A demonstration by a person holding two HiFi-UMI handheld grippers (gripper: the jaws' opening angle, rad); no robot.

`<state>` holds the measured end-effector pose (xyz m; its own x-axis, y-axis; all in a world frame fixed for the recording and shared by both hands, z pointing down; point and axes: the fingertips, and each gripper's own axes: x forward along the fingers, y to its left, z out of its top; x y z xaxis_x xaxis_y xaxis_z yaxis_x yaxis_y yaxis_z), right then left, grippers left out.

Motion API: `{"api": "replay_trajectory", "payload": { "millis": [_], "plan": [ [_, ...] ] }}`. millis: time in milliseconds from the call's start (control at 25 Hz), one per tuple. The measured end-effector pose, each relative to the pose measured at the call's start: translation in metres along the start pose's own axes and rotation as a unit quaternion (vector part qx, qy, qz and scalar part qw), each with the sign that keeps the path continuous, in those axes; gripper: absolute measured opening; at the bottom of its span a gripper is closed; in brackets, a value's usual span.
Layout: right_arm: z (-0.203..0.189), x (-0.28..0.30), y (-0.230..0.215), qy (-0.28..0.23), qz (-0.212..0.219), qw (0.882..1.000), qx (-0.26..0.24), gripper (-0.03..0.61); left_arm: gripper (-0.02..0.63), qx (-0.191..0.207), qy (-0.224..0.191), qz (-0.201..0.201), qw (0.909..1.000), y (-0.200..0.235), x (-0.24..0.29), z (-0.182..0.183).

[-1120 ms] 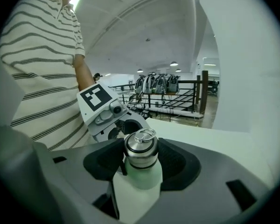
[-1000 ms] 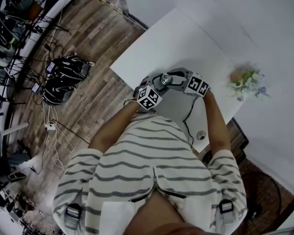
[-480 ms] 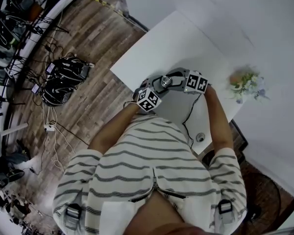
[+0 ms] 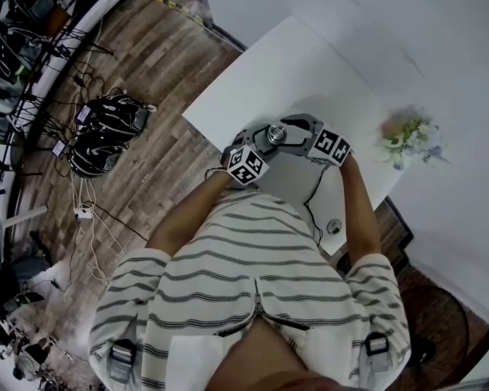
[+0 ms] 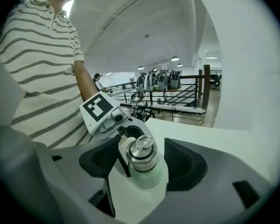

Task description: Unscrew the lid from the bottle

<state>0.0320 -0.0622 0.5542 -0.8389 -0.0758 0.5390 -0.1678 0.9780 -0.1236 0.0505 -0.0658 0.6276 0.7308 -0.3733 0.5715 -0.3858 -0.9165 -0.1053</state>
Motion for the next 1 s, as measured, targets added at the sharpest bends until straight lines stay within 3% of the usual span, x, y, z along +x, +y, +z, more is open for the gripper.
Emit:
{"api": "replay_trajectory", "payload": {
  "millis": [160, 280, 520, 720, 880, 1000],
  "plan": [
    [0.003, -0.006, -0.006, -0.04, -0.107, 0.993, 0.029, 0.325, 0.31, 0.001, 0.001, 0.0, 1.0, 0.001, 0.0, 0.001],
    [0.003, -0.004, -0.005, -0.068, -0.179, 0.98, 0.051, 0.324, 0.31, 0.0, 0.001, 0.001, 1.0, 0.001, 0.0, 0.0],
    [-0.005, 0.006, -0.007, -0.094, -0.281, 0.95, 0.103, 0.296, 0.31, -0.001, 0.001, 0.003, 1.0, 0.001, 0.0, -0.001],
    [-0.012, 0.011, -0.013, -0.093, -0.323, 0.934, 0.123, 0.278, 0.31, -0.001, 0.004, 0.003, 1.0, 0.001, 0.0, -0.002],
    [-0.01, 0.013, -0.011, -0.094, -0.328, 0.933, 0.113, 0.252, 0.31, 0.0, 0.004, 0.004, 1.0, 0.0, -0.001, -0.001],
    [-0.011, 0.013, -0.01, -0.091, -0.311, 0.94, 0.102, 0.25, 0.31, -0.001, 0.005, 0.004, 1.0, 0.0, 0.0, -0.001]
  ]
}}
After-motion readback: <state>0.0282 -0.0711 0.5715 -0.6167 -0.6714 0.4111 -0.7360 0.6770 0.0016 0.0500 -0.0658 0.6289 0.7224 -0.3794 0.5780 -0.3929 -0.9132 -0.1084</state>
